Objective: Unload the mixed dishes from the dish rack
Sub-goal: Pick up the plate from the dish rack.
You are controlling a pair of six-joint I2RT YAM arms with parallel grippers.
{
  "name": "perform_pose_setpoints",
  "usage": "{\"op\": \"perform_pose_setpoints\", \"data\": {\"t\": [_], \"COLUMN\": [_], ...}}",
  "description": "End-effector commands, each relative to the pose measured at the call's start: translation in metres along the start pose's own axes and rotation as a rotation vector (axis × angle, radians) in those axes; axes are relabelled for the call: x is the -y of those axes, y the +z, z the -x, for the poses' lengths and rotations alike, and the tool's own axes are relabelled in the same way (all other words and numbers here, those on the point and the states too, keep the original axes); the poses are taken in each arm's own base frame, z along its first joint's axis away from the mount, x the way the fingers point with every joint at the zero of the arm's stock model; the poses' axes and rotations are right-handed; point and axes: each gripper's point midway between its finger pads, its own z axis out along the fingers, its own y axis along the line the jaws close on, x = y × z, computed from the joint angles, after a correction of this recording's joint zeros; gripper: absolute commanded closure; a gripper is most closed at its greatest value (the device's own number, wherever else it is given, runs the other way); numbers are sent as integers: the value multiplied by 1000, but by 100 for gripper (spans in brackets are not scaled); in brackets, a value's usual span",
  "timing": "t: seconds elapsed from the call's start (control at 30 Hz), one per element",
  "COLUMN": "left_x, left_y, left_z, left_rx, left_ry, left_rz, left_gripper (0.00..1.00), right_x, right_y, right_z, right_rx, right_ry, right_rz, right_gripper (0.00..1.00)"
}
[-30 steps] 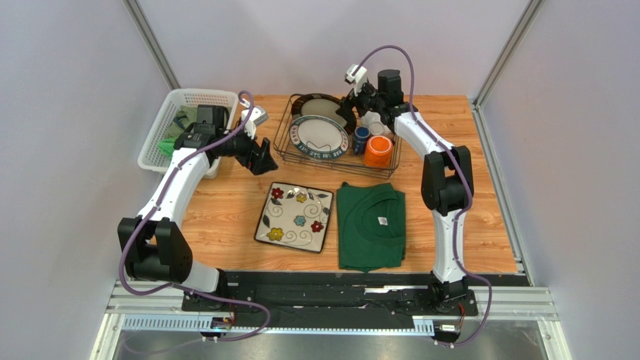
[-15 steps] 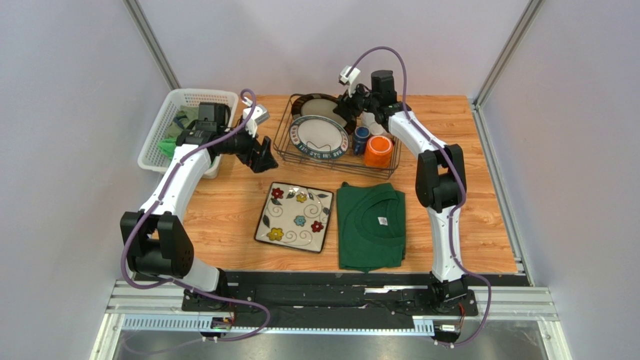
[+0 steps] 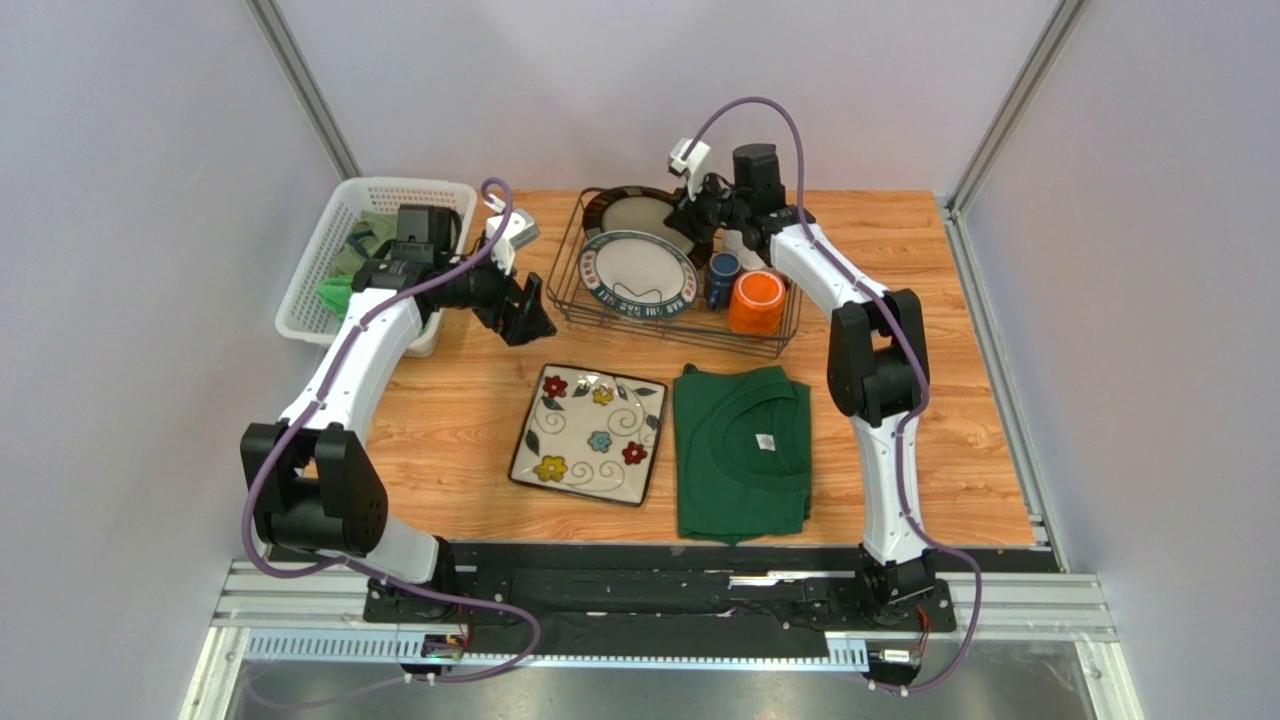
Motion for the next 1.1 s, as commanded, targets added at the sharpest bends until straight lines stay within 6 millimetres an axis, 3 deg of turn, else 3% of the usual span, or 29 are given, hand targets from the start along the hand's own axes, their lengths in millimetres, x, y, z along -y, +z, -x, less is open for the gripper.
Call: {"op": "perform_pose_setpoints", "data": {"t": [0.0,0.2,0.33,0.53,1.07], "left_x": [5,11,15,20,25], "left_y": [-3,-8,-12,-20,-28], "left_z": [13,14,16,21,20], "left_rx": [43,48,56,69,76], "left_ry": [64,75,83,103,128], "left_rz": [-24,-27,-25,-14,0], "left_gripper": [2,2,2,2,2], "right_x": [6,7,7,7,10], "right_y": [-14,-26,-33,-40,-81], "right_z": [31,48,63,79,165], "right_rx": [39,51,65,81,234], "right_ry": [-57,-67,-69,-86,-131], "right_rz": [-39,-59,-78,-95,-128], "right_gripper": [74,81,100,100,100]}}
